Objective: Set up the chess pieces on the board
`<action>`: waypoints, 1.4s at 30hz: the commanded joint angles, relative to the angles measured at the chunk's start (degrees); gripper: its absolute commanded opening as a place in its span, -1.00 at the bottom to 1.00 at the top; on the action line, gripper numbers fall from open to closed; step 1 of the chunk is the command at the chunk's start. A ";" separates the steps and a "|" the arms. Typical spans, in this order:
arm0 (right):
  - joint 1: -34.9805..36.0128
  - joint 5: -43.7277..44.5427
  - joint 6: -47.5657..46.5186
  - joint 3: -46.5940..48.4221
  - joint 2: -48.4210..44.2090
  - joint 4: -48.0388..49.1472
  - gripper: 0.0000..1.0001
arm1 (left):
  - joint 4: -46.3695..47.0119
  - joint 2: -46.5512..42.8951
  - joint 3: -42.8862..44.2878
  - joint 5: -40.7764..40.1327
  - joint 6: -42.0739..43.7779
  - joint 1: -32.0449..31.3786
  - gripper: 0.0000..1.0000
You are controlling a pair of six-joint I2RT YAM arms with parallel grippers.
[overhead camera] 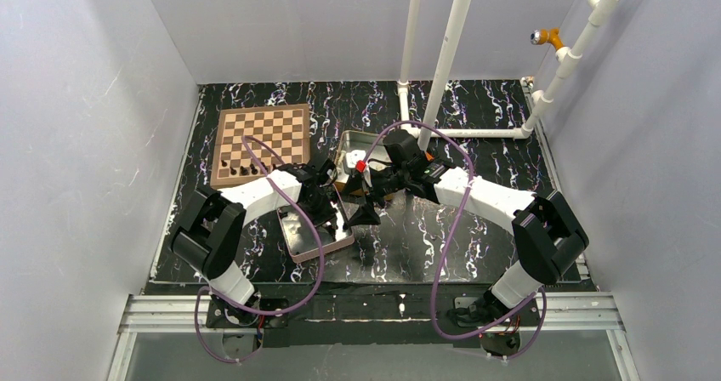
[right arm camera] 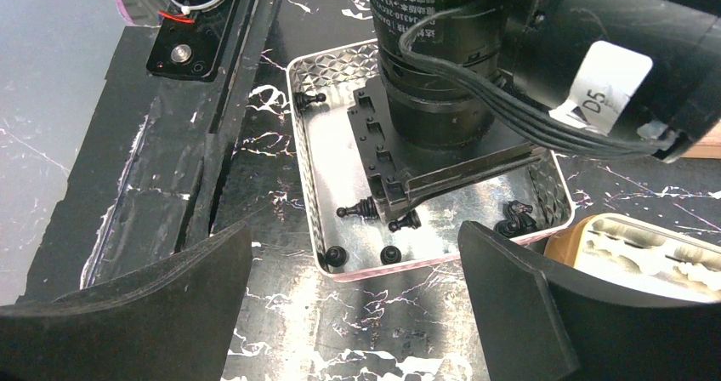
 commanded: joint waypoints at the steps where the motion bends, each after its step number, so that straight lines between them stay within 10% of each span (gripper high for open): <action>1: 0.07 -0.45 0.44 -0.56 -2.23 3.07 0.97 | -2.97 1.27 1.84 -3.90 2.04 -0.52 -0.57; 17: 0.02 -0.68 0.91 -0.76 -2.41 3.67 0.97 | -8.03 4.04 6.55 -8.42 9.52 -0.76 -0.54; 42: -0.02 -0.63 0.82 -1.37 -2.76 3.91 0.97 | -11.06 3.18 3.62 -4.17 -7.02 -0.55 -0.68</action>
